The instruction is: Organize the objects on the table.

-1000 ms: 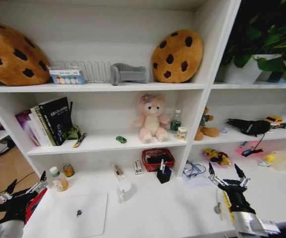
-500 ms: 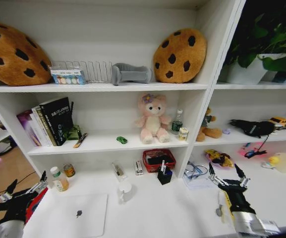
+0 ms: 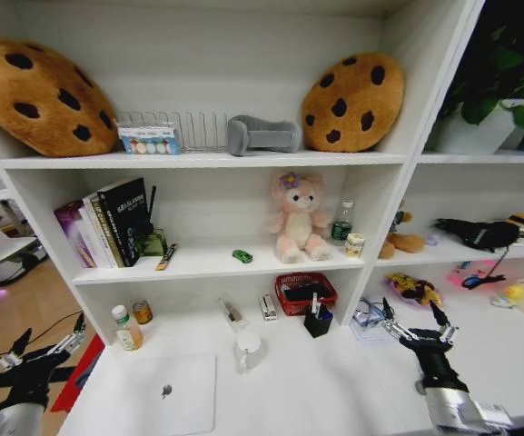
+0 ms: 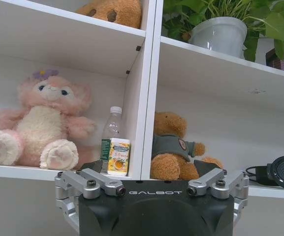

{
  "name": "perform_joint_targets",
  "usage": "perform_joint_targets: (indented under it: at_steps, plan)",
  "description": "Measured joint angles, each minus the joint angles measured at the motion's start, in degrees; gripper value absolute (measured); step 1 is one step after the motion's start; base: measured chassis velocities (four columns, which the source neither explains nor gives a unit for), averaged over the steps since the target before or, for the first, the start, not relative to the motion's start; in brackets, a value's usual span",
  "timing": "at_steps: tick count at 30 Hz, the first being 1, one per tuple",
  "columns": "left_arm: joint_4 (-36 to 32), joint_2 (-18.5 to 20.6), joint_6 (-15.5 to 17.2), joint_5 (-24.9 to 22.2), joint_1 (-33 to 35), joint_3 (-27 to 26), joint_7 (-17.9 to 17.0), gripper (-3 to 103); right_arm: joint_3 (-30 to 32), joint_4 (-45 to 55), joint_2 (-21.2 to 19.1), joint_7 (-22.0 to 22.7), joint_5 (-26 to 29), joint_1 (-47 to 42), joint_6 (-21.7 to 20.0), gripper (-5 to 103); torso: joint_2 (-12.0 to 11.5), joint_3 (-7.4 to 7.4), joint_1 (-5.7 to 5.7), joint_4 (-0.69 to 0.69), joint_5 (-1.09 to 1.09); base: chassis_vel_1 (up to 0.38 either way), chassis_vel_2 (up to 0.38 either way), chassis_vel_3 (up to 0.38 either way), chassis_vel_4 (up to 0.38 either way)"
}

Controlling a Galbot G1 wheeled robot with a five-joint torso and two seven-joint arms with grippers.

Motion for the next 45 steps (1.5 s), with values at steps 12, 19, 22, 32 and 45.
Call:
perform_joint_targets:
  at_steps: [12, 19, 22, 32, 45]
  plan:
    - [0.0, 0.0, 0.0, 0.0, 0.0, 0.0, 0.0, 100, 0.0, 0.0, 0.0, 0.0, 0.0, 0.0, 0.0, 100, 0.0, 0.01, 0.02, 0.01, 0.03, 0.005, -0.015, -0.013, 0.019]
    - [0.0, 0.0, 0.0, 0.0, 0.0, 0.0, 0.0, 100, 0.0, 0.0, 0.0, 0.0, 0.0, 0.0, 0.0, 100, 0.0, 0.01, 0.02, -0.01, 0.02, 0.135, -0.117, -0.158, 0.125]
    - [0.0, 0.0, 0.0, 0.0, 0.0, 0.0, 0.0, 100, 0.0, 0.0, 0.0, 0.0, 0.0, 0.0, 0.0, 100, 0.0, 0.0, 0.0, 0.0, 0.03, 0.189, -0.209, -0.198, 0.221]
    - [0.0, 0.0, 0.0, 0.0, 0.0, 0.0, 0.0, 100, 0.0, 0.0, 0.0, 0.0, 0.0, 0.0, 0.0, 100, 0.0, 0.0, -0.01, 0.0, 0.06, 0.276, -0.281, -0.274, 0.285]
    - [0.0, 0.0, 0.0, 0.0, 0.0, 0.0, 0.0, 100, 0.0, 0.0, 0.0, 0.0, 0.0, 0.0, 0.0, 100, 0.0, 0.0, -0.03, -0.02, 0.06, 0.359, -0.36, -0.366, 0.359]
